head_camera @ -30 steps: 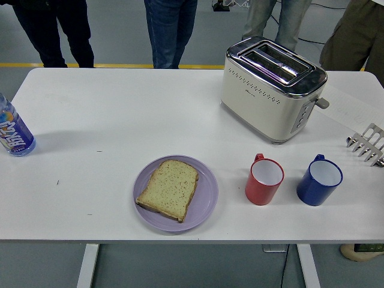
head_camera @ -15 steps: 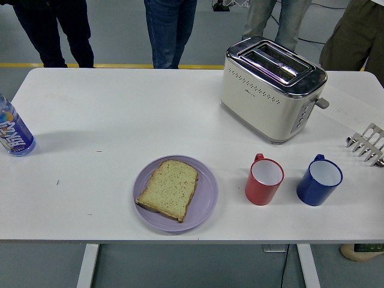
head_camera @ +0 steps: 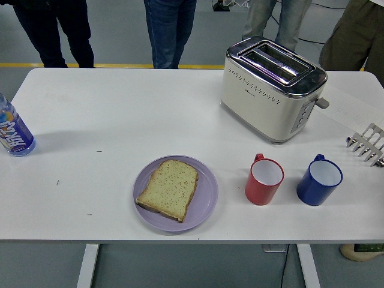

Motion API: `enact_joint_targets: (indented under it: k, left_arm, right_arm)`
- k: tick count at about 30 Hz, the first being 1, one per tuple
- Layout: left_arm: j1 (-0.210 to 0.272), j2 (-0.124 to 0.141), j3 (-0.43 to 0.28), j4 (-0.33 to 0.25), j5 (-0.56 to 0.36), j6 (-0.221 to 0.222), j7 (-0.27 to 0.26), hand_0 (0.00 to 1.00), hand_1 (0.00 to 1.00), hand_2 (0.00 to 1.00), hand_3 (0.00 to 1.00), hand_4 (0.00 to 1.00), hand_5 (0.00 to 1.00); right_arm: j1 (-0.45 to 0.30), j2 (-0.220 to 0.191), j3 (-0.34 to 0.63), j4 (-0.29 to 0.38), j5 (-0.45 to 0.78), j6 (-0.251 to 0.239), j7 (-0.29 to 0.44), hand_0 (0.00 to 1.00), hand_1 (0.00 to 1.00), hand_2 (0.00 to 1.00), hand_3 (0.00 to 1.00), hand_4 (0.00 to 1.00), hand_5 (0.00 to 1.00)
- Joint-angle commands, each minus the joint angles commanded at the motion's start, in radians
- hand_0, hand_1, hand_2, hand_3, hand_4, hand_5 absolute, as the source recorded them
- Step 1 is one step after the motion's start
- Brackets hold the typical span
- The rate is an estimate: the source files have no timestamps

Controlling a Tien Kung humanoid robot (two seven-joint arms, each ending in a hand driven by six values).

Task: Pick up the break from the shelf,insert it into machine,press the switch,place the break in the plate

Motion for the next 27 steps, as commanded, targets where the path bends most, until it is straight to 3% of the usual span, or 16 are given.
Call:
enact_joint_targets:
  k: [27]
  left_arm:
    - [-0.006, 0.002, 0.009, 0.000, -0.011, -0.001, -0.003, 0.378, 0.497, 0.651, 0.771, 0.635, 0.998]
  right_arm:
    - [-0.003, 0.005, 0.034, -0.004, -0.004, -0.002, 0.002, 0.740, 0.676, 0.689, 0.647, 0.492, 0.235]
